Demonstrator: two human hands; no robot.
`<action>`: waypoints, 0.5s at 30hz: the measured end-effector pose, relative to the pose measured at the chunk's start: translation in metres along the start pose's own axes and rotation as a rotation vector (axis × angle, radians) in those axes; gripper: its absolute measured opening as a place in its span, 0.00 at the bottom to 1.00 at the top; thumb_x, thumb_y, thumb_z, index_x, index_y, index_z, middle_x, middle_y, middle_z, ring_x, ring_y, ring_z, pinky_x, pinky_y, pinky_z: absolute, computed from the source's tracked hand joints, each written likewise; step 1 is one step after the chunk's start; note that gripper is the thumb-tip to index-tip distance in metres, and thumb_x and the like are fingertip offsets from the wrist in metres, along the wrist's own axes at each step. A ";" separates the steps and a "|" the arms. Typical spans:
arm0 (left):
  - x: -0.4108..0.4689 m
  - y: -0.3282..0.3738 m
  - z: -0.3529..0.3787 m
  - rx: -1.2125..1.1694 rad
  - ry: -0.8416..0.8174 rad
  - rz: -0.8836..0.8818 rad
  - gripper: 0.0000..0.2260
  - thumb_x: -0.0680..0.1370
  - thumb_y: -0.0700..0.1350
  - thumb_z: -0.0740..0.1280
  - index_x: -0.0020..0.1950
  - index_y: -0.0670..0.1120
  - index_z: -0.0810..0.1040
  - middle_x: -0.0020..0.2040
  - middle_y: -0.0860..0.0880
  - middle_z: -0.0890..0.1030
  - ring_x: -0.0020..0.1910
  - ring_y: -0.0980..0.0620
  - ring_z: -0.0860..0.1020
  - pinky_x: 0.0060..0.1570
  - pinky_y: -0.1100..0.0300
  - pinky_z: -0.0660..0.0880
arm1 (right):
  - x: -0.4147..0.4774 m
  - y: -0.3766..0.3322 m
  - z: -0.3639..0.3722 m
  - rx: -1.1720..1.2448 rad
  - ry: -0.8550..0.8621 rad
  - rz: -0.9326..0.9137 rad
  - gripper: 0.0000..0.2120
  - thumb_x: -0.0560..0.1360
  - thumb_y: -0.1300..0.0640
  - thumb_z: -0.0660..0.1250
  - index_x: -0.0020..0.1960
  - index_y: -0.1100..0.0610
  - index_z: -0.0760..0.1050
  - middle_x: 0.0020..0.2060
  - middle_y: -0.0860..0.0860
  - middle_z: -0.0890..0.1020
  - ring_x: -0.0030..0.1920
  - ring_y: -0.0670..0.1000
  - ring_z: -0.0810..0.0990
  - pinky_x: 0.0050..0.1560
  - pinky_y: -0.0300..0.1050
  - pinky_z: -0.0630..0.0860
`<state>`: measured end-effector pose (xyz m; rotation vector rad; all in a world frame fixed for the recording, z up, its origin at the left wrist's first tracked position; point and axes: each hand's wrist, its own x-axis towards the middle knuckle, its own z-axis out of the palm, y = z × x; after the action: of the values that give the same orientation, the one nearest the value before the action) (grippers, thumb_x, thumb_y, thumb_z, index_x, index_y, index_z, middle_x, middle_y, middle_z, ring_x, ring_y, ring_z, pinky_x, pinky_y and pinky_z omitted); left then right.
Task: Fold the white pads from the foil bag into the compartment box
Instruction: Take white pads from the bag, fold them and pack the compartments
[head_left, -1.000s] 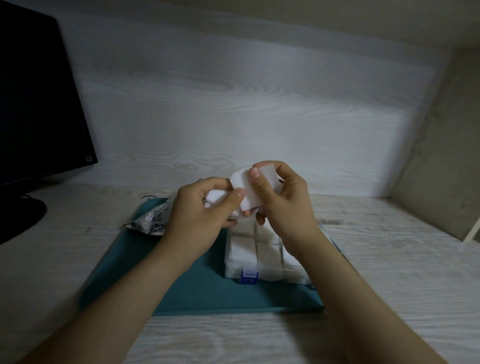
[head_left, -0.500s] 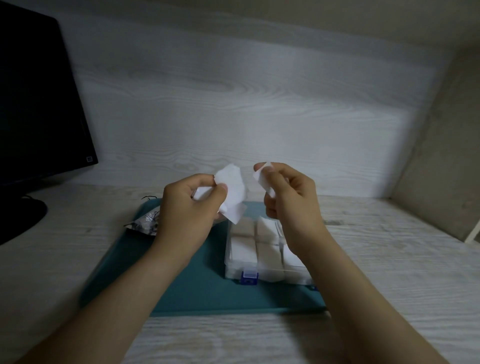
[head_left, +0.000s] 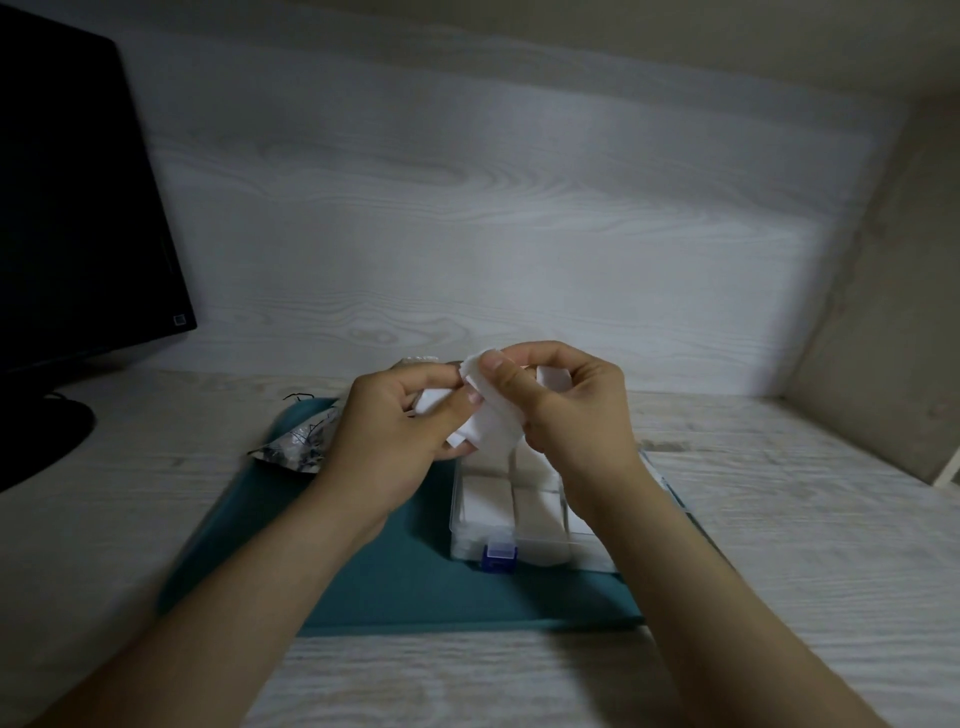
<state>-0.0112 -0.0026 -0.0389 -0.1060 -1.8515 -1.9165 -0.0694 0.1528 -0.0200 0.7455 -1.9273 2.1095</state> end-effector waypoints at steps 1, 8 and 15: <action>0.000 0.000 0.000 -0.006 -0.003 -0.006 0.08 0.80 0.40 0.73 0.59 0.44 0.87 0.57 0.41 0.86 0.53 0.45 0.87 0.47 0.53 0.85 | 0.001 0.001 0.000 -0.038 0.014 -0.013 0.08 0.75 0.55 0.80 0.44 0.59 0.86 0.39 0.52 0.87 0.39 0.51 0.84 0.37 0.47 0.80; 0.001 0.000 -0.002 -0.036 -0.021 -0.004 0.08 0.81 0.42 0.73 0.59 0.44 0.87 0.55 0.43 0.87 0.54 0.44 0.88 0.51 0.48 0.85 | 0.005 0.006 -0.002 -0.340 0.018 -0.106 0.17 0.74 0.41 0.77 0.37 0.54 0.83 0.31 0.52 0.84 0.33 0.54 0.82 0.36 0.55 0.81; 0.003 -0.002 -0.006 -0.017 -0.034 -0.003 0.07 0.82 0.41 0.71 0.57 0.45 0.88 0.57 0.40 0.86 0.55 0.44 0.87 0.50 0.51 0.86 | 0.006 0.008 -0.004 -0.416 -0.038 -0.176 0.14 0.78 0.43 0.74 0.40 0.52 0.84 0.23 0.45 0.75 0.24 0.44 0.68 0.29 0.37 0.64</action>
<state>-0.0127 -0.0089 -0.0402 -0.1420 -1.8582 -1.9443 -0.0793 0.1547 -0.0241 0.8296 -2.1310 1.5319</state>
